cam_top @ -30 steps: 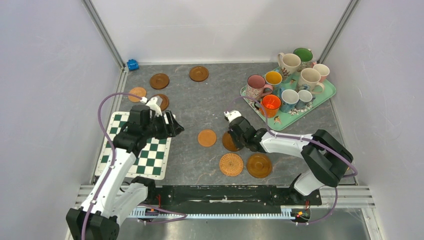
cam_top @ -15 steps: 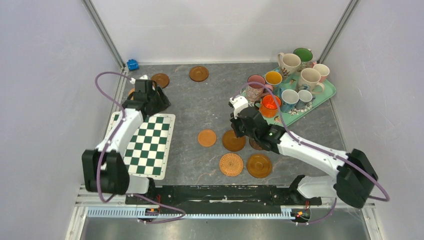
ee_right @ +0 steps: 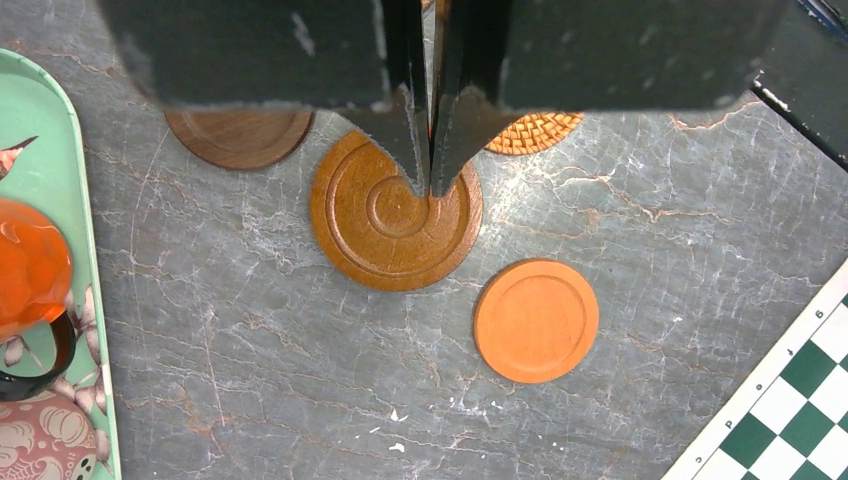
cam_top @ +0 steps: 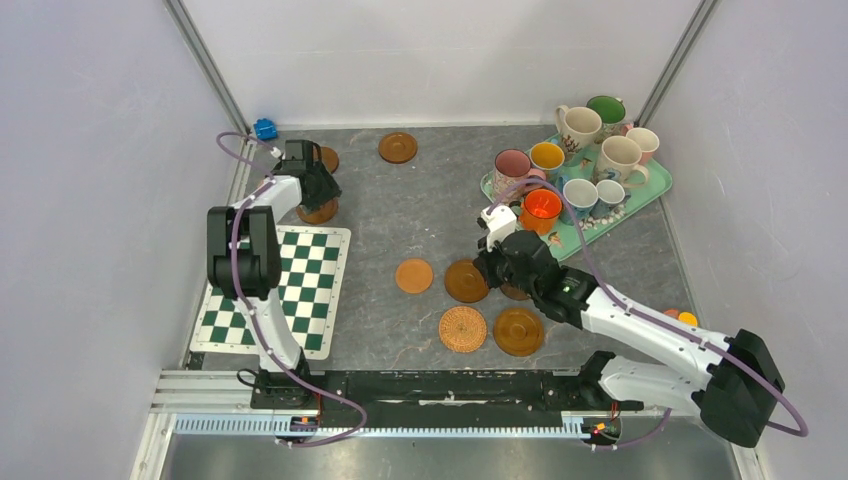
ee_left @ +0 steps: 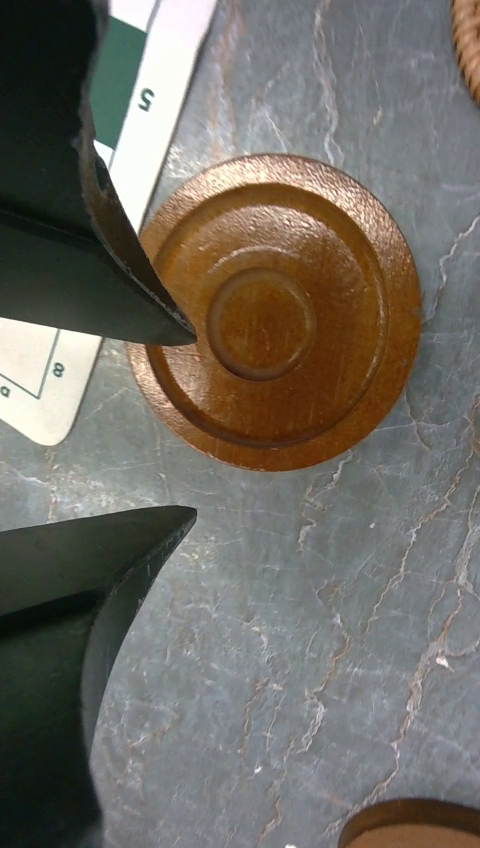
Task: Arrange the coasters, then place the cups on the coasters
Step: Move the coaster to the center of the board.
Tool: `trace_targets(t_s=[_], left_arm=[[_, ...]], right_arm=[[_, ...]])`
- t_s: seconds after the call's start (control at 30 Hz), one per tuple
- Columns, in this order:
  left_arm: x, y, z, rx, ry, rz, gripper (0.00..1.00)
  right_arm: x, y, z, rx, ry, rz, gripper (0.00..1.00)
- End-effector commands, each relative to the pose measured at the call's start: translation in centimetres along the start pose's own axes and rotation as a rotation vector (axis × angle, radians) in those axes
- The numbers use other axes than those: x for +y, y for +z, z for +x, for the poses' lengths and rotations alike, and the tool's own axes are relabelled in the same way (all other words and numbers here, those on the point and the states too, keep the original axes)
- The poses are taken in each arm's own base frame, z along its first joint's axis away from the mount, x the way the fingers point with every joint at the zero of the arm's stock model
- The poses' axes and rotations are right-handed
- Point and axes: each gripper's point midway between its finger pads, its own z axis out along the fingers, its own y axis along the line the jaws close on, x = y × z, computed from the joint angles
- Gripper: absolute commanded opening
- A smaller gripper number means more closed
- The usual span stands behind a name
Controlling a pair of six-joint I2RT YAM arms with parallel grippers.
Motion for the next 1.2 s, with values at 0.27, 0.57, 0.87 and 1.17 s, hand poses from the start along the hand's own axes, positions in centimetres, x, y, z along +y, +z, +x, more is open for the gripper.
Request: trace_targets(t_s=[0.27,0.57,0.87,1.17], left_arm=[[-2.3,3.1,0.2,0.062,0.069,0.107,0.68],[-5.5,3.5,3.8,0.189,0.066,0.231,0.68],[-8.4,2.0,10.2,0.307,0.134,0.275,0.67],[-11.4,-0.8,16.7,0.399,0.184,0.363,0.67]], right_arm=[[0.0,-0.7,-0.6,-0.045,0.032,0.001,0.0],[-0.1,-0.5,-0.1,-0.031,0.048,0.008,0.0],[-0.2,-0.6,0.7,-0.021,0.056,0.008,0.0],[0.2,-0.8,1.5,-0.017,0.076,-0.02,0.0]])
